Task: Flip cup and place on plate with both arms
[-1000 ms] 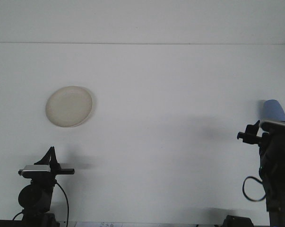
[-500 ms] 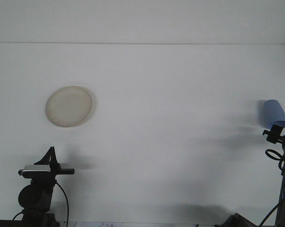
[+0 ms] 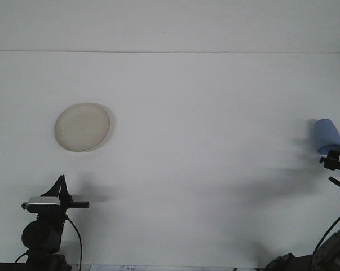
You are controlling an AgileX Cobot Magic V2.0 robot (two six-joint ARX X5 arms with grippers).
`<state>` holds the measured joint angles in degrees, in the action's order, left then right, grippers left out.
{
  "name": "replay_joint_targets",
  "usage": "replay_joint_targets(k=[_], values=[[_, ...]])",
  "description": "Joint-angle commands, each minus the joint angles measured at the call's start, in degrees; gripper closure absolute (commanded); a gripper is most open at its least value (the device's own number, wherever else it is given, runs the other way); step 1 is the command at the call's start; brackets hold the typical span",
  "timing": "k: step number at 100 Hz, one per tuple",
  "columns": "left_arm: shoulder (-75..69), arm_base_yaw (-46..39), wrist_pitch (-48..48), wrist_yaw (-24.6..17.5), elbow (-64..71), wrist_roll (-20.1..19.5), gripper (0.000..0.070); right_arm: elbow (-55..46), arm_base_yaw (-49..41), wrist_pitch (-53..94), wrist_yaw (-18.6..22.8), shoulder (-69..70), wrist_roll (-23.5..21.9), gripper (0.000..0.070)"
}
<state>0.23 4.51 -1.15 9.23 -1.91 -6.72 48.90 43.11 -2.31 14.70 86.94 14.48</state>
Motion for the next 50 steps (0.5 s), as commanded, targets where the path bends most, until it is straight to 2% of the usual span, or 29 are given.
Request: replay_joint_targets(k=[1,31,50], values=[[0.0,-0.1,-0.7,0.2,1.1,0.2,0.0685,0.2,0.3,-3.2,0.4,2.8,1.5,0.0212],[0.0,-0.1,-0.7,0.2,1.1,0.2,0.0685,0.2,-0.5,-19.2,2.6,11.9,1.4,0.0247],[0.0,-0.1,-0.7,0.2,1.1,0.2,0.0685,0.2,-1.2,-28.2,5.1,16.0,1.5,0.0379]])
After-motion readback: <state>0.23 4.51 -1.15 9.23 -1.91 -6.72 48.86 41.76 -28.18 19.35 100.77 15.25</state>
